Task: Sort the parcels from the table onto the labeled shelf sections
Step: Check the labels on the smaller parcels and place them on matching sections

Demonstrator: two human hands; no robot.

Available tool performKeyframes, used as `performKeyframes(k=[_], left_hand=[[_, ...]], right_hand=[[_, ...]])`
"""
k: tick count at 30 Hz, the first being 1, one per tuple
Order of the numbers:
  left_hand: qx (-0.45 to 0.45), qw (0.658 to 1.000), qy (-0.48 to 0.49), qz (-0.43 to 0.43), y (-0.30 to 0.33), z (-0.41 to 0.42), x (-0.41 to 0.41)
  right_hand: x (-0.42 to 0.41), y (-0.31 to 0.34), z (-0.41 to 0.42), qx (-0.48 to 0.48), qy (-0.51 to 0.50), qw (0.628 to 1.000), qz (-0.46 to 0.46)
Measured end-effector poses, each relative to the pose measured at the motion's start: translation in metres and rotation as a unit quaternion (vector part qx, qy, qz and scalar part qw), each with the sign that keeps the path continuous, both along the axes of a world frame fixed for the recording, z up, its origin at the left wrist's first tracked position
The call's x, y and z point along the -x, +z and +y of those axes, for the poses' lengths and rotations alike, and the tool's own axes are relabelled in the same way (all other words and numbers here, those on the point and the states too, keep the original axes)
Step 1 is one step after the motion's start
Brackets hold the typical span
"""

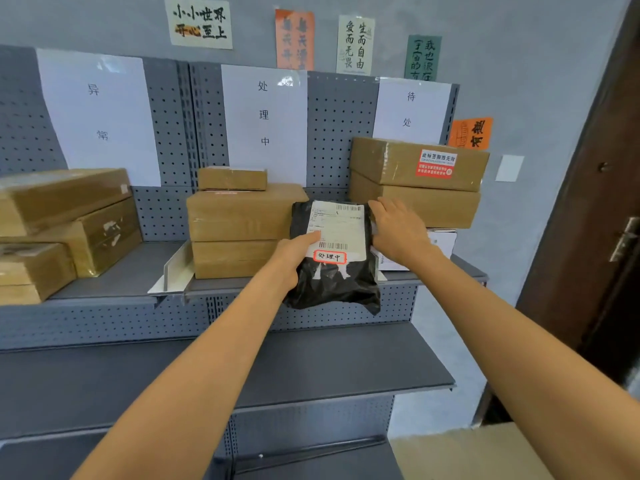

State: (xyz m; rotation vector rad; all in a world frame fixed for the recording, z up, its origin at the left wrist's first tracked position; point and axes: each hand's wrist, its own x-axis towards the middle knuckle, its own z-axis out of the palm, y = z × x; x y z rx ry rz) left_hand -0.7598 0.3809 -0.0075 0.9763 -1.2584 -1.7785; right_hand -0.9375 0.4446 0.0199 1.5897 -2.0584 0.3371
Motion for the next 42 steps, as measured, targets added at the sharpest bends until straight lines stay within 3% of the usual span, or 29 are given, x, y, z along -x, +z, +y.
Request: performKeyframes(k=[9, 35, 42], left_hand=[[-0.045, 0.998, -0.007, -0.040, -0.044, 0.000, 0.013], [-0.070, 0.992, 0.091, -0.056, -0.058, -0.064, 0.096], [-0.078, 0.987, 0.108, -0.093, -0.068, -0.073, 0.101]], right_hand=[[0.005, -0.036, 0.019, -0.044, -0.018, 0.999, 0.011], [0.067, -0.039, -0.042, -0.039, 0.100, 0.994, 0.031], [0.073, -0.047, -0.045, -0.033, 0.117, 0.992, 0.017]])
